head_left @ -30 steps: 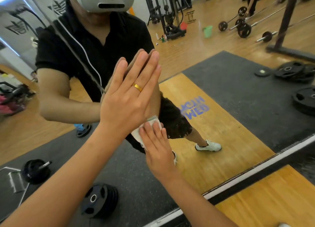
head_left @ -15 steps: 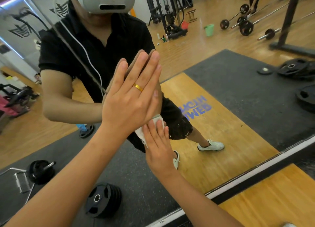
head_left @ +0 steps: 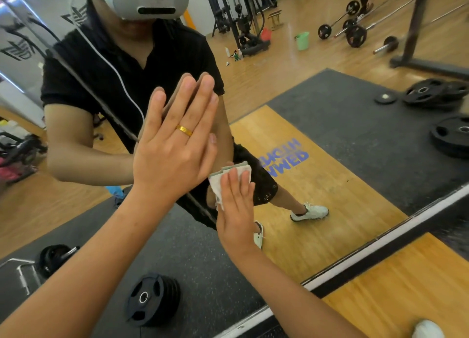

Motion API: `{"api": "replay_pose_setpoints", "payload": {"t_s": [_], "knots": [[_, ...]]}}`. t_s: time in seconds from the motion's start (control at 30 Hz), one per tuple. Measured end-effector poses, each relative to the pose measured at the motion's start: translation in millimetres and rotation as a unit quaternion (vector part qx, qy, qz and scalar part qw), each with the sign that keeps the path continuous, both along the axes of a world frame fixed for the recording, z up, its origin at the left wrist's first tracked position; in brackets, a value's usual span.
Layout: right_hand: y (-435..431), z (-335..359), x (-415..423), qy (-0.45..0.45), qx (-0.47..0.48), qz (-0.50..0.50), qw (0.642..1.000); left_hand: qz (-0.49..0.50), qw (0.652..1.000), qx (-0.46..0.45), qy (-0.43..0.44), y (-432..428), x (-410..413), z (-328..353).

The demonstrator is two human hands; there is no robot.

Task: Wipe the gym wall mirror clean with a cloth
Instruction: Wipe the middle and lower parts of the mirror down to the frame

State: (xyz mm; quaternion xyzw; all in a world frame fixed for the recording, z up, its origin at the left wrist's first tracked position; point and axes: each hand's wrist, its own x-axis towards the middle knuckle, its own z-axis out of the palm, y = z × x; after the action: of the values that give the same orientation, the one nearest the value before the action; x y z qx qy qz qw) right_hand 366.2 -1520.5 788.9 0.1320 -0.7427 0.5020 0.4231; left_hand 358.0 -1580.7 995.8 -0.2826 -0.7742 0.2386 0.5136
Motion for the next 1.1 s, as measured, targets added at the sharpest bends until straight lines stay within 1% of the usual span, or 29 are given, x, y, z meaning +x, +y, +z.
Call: {"api": "replay_pose_setpoints", "payload": {"t_s": [0.07,0.1,0.13,0.17,0.2,0.27,0.3,0.33,0.37,0.4,0.47,0.5,0.53,0.57,0.6,0.63,0.7,0.77,0.8,0.83,0.87,0.9,0.97,1.0,1.07,1.1], "knots": [[20.1,-10.7,-10.9,0.051,0.084,-0.008,0.995,-0.007,1.0,0.001,-0.013,-0.1,1.8,-1.0],[33.1,-16.4,-16.9,0.057,0.1,-0.015,0.993,-0.009,1.0,0.001,-0.018,-0.7,2.1,-0.9],[45.7,-21.2,-22.0,0.041,0.081,-0.024,0.996,-0.012,1.0,0.004,-0.022,-1.5,2.1,-0.4],[58.0,-25.2,-27.1,0.003,0.023,-0.033,0.999,-0.015,1.0,0.01,-0.025,-1.6,2.5,0.1],[68.8,-29.4,-32.5,-0.044,-0.057,-0.044,0.996,-0.018,0.999,0.016,-0.027,-1.1,3.3,-0.6],[80.6,-32.2,-41.3,-0.108,-0.207,-0.08,0.969,-0.024,0.999,0.022,-0.039,2.8,5.5,-7.5],[80.6,-28.4,-42.2,-0.119,-0.25,-0.092,0.957,-0.026,0.998,0.015,-0.049,5.8,5.8,-13.4],[76.3,-19.8,-40.0,-0.118,-0.272,-0.089,0.951,-0.024,0.998,0.001,-0.057,8.9,5.6,-20.8],[69.5,-7.6,-35.4,-0.105,-0.271,-0.073,0.954,-0.015,0.998,-0.018,-0.058,11.5,4.7,-28.4],[60.4,4.3,-29.3,-0.075,-0.245,-0.042,0.966,0.0,0.998,-0.036,-0.045,12.9,2.6,-35.3],[40.4,20.3,-16.0,-0.006,-0.126,0.04,0.991,0.019,0.998,-0.054,-0.011,14.3,-2.9,-43.7],[35.6,21.7,-14.0,0.013,-0.066,0.055,0.996,0.015,0.999,-0.049,-0.007,16.0,-4.7,-45.5],[36.7,19.0,-16.6,0.023,-0.026,0.047,0.998,0.01,0.999,-0.046,-0.009,17.4,-5.7,-46.2],[41.5,11.9,-22.5,0.025,-0.011,0.026,0.999,0.004,0.999,-0.046,-0.017,17.8,-5.3,-45.9],[48.1,2.5,-27.1,0.02,-0.018,0.007,1.0,0.003,0.999,-0.046,-0.029,17.0,-4.2,-45.3],[56.4,-8.2,-31.7,0.007,-0.043,-0.009,0.999,0.007,0.998,-0.051,-0.036,15.8,-3.9,-44.6],[76.3,-26.6,-39.1,-0.043,-0.139,-0.036,0.989,0.017,0.997,-0.06,-0.038,13.8,-4.1,-43.3],[92.0,-33.2,-44.1,-0.099,-0.248,-0.06,0.962,0.014,0.998,-0.054,-0.031,13.7,-4.7,-42.5],[94.7,-31.7,-45.1,-0.116,-0.28,-0.068,0.95,0.01,0.998,-0.051,-0.027,13.8,-5.0,-42.8],[95.5,-26.7,-45.1,-0.122,-0.289,-0.069,0.947,0.005,0.999,-0.047,-0.025,13.9,-5.2,-43.3],[95.2,-19.3,-43.1,-0.116,-0.277,-0.064,0.952,-0.003,0.999,-0.043,-0.026,14.4,-5.7,-44.2],[95.5,-12.6,-40.5,-0.101,-0.244,-0.052,0.963,-0.013,0.999,-0.034,-0.03,15.7,-6.0,-46.3],[99.9,0.5,-36.9,-0.061,-0.149,0.002,0.987,-0.03,0.999,0.008,-0.041,20.6,-3.9,-51.9],[105.3,3.3,-38.8,-0.043,-0.104,0.027,0.993,-0.041,0.997,0.039,-0.051,24.8,-2.9,-55.2],[123.9,-4.7,-49.5,-0.017,-0.024,0.025,0.999,-0.06,0.991,0.082,-0.085,37.6,-3.6,-66.2],[130.8,-14.8,-55.1,-0.011,-0.007,0.012,1.0,-0.061,0.989,0.088,-0.098,42.0,-2.9,-72.3]]}}
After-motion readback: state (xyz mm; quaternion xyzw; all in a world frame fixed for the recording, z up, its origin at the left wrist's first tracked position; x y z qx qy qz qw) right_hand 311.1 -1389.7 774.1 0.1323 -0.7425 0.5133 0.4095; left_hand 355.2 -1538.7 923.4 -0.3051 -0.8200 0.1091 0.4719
